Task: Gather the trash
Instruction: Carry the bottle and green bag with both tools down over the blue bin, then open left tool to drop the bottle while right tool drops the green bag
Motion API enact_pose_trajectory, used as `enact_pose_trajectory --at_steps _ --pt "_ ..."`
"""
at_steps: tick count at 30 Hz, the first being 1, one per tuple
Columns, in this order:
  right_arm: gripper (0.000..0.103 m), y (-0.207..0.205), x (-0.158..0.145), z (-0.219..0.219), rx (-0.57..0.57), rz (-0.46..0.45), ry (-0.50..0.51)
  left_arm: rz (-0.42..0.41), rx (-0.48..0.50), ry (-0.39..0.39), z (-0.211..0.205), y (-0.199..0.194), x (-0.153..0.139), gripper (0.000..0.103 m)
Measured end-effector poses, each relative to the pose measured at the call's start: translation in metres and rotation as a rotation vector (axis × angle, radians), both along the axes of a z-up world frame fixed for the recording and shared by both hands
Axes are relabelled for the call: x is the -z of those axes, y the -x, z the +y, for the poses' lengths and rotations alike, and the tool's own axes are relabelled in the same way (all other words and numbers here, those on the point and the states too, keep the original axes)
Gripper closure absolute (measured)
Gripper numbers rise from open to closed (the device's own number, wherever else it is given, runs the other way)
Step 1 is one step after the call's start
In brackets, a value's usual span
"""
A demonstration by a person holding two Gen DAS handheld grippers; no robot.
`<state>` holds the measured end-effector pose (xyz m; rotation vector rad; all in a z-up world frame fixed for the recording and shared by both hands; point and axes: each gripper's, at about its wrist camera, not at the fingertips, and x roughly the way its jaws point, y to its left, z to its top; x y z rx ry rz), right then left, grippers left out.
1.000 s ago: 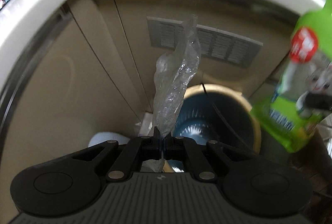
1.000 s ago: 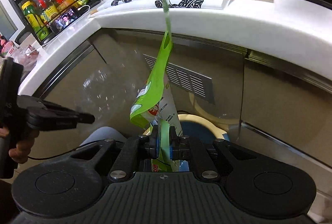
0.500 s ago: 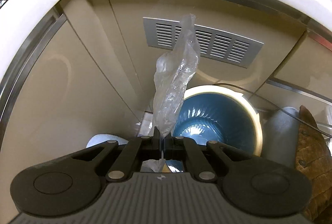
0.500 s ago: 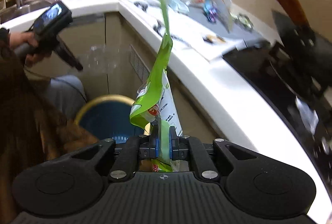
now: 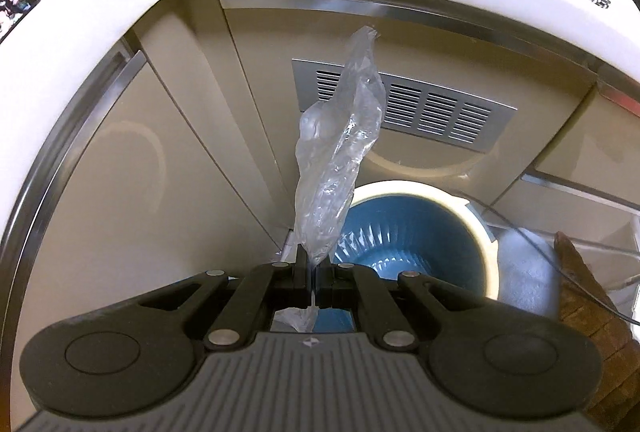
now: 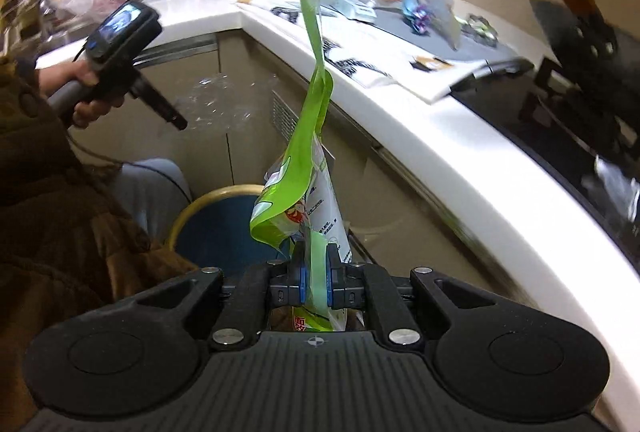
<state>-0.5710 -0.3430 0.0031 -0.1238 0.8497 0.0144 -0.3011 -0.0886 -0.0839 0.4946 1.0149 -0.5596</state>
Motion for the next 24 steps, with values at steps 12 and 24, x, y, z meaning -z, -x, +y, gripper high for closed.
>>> enact_pose_trajectory --at_steps 12,24 --pt "0.093 -0.019 -0.002 -0.006 -0.016 -0.03 -0.096 0.057 0.076 0.001 -0.017 0.019 0.02 0.102" --pt "0.093 -0.205 0.157 0.044 0.044 0.32 -0.22 0.264 0.063 -0.185 -0.036 0.013 0.094 0.102"
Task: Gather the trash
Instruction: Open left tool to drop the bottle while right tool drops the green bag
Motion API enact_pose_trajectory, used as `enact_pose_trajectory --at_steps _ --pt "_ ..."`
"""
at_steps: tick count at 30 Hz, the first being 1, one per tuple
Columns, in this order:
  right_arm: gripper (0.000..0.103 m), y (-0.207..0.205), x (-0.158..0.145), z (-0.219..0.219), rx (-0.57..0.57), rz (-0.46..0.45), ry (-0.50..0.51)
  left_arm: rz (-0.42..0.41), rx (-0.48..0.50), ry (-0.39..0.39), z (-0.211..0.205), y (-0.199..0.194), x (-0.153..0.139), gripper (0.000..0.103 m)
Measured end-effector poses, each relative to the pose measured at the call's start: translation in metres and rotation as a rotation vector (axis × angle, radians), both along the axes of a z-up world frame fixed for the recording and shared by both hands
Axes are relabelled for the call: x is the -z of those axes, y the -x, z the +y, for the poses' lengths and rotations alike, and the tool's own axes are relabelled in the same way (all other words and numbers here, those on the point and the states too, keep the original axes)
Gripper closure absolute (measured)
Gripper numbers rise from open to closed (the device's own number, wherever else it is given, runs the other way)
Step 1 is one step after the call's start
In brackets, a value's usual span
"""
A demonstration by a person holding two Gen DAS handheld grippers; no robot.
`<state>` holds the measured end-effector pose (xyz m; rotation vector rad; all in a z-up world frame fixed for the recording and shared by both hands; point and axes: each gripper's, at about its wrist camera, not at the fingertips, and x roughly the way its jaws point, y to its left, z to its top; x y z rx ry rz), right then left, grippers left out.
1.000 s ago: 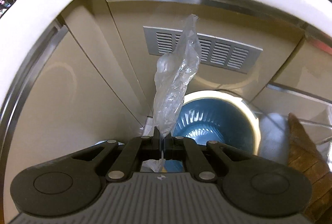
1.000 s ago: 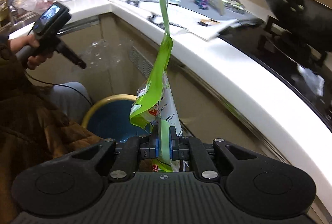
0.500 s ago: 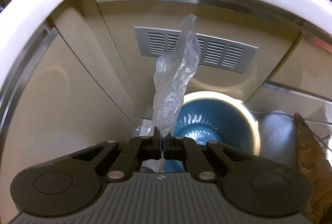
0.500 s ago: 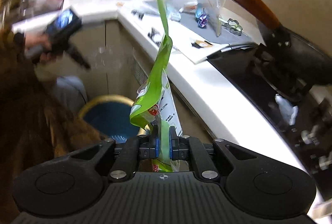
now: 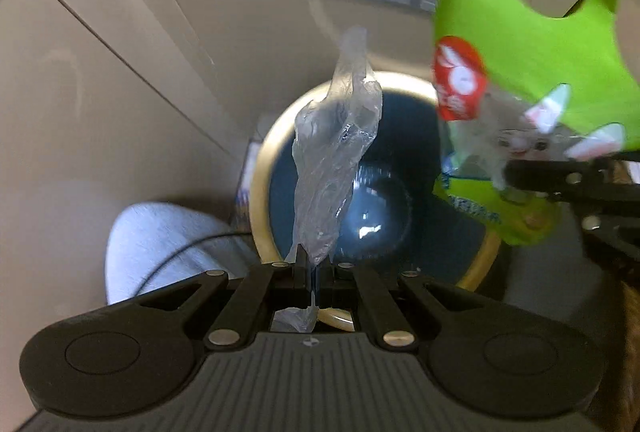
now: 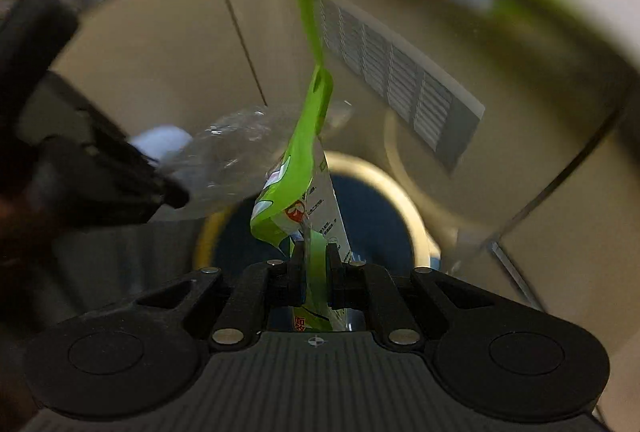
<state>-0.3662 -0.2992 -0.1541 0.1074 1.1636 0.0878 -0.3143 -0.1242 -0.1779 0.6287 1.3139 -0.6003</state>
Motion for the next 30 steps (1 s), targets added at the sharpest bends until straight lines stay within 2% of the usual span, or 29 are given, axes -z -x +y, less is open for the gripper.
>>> enact_pose_trajectory --at_steps 6,8,9,10,11,12,13,16,19,21,24,26,30 --pt "0.09 -0.01 0.024 -0.004 0.056 0.072 -0.027 0.022 0.037 -0.013 -0.006 0.005 0.01 0.101" --pt "0.089 -0.015 0.03 -0.001 0.077 0.09 -0.015 0.018 0.035 -0.003 -0.006 0.005 0.01 0.094" --pt "0.082 -0.016 0.033 0.0 0.084 0.099 -0.007 0.013 0.037 0.007 -0.005 0.004 0.008 0.082" --pt "0.076 -0.016 0.036 -0.001 0.093 0.109 -0.006 0.004 0.038 0.019 -0.004 0.002 0.006 0.06" --pt "0.06 -0.015 0.038 -0.002 0.107 0.118 -0.004 -0.012 0.037 0.027 -0.003 0.002 0.003 0.046" --pt "0.049 -0.015 0.041 -0.004 0.118 0.123 0.0 -0.035 0.033 0.035 -0.002 0.003 -0.001 0.022" --pt "0.045 -0.015 0.041 -0.005 0.125 0.123 0.006 -0.062 0.032 0.05 -0.001 0.004 -0.007 0.01" --pt "0.04 -0.01 0.037 -0.005 0.134 0.105 0.011 -0.112 0.034 0.081 0.002 0.005 -0.023 0.004" --pt "0.035 0.0 0.02 -0.002 0.136 0.057 0.027 -0.17 0.024 0.092 0.004 0.009 -0.04 0.002" --pt "0.025 0.01 0.004 0.004 0.126 -0.006 0.056 -0.2 0.025 0.101 0.003 0.014 -0.052 0.002" --pt "0.018 0.024 -0.03 0.014 0.115 -0.123 0.13 -0.26 0.027 0.142 0.012 0.017 -0.071 0.0" --pt "0.014 0.036 -0.054 0.02 0.111 -0.204 0.157 -0.306 0.028 0.168 0.013 0.022 -0.082 0.0" --pt "0.012 0.054 -0.093 0.023 0.128 -0.316 0.158 -0.367 0.012 0.206 0.024 0.03 -0.115 0.0"
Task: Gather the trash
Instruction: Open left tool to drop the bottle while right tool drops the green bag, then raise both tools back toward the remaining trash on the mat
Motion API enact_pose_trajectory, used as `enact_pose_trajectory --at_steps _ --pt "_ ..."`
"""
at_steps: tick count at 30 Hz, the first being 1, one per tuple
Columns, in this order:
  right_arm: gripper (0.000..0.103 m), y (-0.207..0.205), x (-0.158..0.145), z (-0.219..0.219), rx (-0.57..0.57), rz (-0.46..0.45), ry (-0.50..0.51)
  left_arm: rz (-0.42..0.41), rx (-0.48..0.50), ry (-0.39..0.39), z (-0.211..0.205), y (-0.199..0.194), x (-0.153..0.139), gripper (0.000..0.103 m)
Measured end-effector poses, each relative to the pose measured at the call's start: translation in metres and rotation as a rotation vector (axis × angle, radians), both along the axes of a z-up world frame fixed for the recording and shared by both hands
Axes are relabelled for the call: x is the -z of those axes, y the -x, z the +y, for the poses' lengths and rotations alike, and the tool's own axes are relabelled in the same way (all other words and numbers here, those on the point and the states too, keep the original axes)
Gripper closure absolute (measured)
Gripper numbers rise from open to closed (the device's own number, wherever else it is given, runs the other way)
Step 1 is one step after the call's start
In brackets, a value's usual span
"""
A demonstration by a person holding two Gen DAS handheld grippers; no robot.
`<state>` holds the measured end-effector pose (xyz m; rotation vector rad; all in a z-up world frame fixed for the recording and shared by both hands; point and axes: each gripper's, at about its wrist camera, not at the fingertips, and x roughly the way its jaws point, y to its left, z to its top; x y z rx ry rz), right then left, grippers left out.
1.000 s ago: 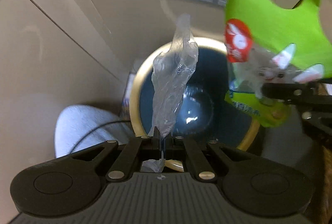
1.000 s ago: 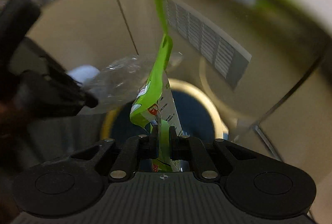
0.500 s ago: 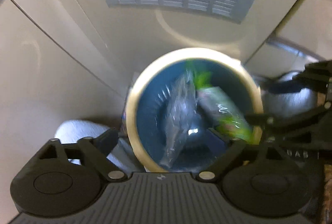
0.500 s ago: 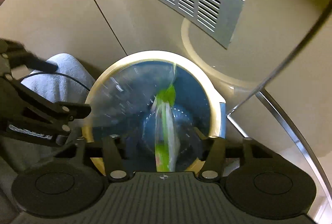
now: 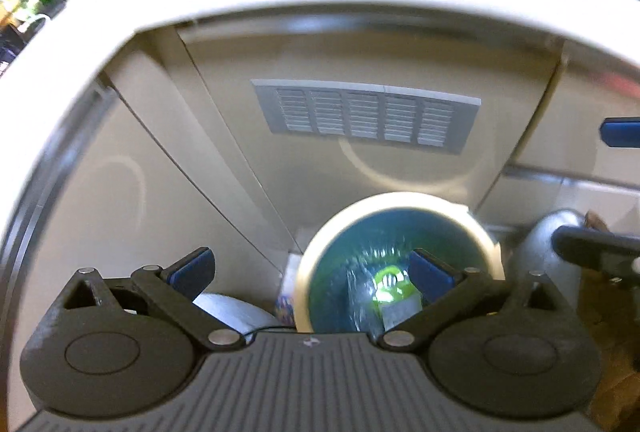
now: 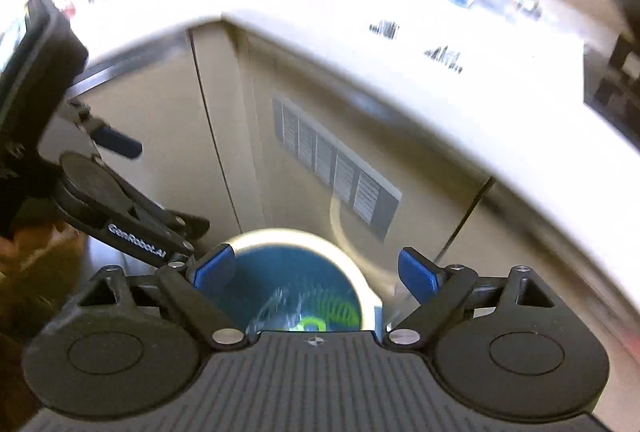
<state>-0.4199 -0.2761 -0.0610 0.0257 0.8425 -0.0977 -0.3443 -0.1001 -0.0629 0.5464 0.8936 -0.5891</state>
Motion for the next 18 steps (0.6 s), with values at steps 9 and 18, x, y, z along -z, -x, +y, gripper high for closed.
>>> enact_pose_trajectory --at_steps 9,18 --pt "0.01 0.022 -0.038 0.005 0.028 -0.138 -0.03 0.009 -0.03 0.083 0.014 0.004 -0.039 0.0" --pt "0.01 0.026 -0.033 0.023 0.007 -0.104 -0.036 -0.022 -0.018 0.067 0.011 0.017 -0.041 0.0"
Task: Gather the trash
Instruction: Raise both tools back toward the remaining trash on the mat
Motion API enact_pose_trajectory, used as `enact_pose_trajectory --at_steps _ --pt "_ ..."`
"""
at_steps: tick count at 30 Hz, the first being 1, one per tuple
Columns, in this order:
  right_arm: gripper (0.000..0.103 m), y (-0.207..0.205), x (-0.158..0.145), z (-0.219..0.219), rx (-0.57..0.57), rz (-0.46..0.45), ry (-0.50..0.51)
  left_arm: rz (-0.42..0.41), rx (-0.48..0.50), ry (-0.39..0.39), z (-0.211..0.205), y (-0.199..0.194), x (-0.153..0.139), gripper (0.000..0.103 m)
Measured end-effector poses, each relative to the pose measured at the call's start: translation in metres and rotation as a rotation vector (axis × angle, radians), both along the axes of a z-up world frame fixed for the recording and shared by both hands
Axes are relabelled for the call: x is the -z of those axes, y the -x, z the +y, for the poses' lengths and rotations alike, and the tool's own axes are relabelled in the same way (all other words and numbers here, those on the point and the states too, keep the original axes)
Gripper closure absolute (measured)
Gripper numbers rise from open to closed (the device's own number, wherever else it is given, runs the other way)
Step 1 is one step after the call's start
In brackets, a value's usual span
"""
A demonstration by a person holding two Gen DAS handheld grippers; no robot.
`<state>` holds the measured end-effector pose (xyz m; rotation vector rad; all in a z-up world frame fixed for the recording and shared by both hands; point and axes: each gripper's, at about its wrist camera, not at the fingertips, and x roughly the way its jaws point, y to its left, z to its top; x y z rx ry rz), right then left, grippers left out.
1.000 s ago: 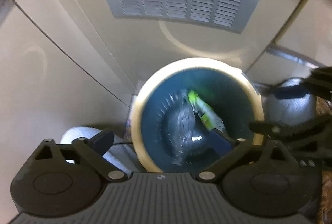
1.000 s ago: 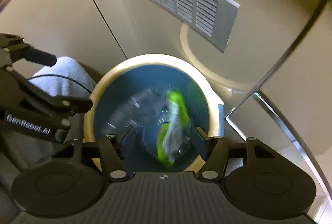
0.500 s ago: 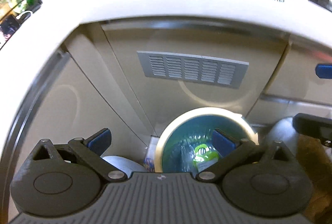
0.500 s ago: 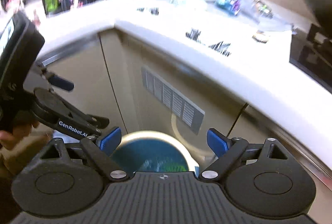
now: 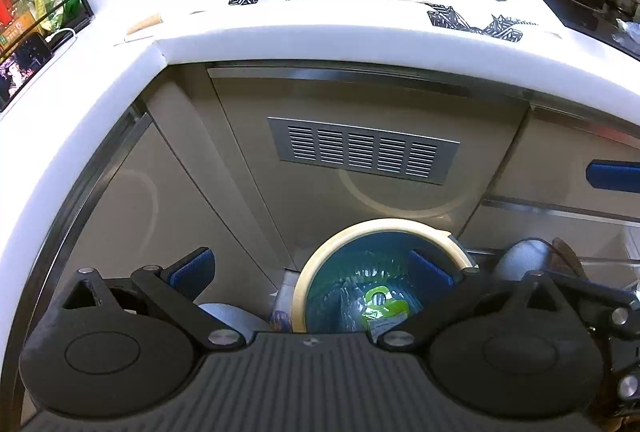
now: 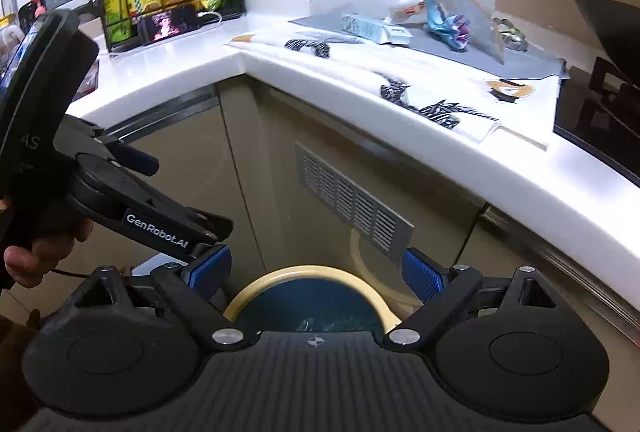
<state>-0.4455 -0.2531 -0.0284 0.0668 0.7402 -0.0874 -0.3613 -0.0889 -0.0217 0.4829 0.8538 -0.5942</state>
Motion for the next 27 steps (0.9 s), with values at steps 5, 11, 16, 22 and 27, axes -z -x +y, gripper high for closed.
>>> enact_pose_trajectory --at_steps 5,11,16,22,27 --pt "0.01 0.0017 -0.0011 0.003 0.004 -0.009 0.016 0.007 -0.011 0.008 0.0022 -0.0024 0.0029 0.0" --pt "0.01 0.0021 -0.0015 0.0006 0.02 -0.008 0.014 0.005 -0.017 0.008 0.004 -0.0034 0.0051 0.0" --pt "0.01 0.0005 0.0 0.0032 0.006 0.001 0.014 0.01 -0.024 0.008 0.005 -0.0048 0.007 0.0" --pt "0.01 -0.0004 0.001 0.0011 0.013 0.006 0.008 0.011 -0.033 0.008 0.0052 -0.0074 0.0073 0.0" --pt "0.01 -0.0013 -0.0004 0.0005 0.015 0.002 0.007 0.003 -0.042 0.01 0.0067 -0.01 0.0051 0.0"
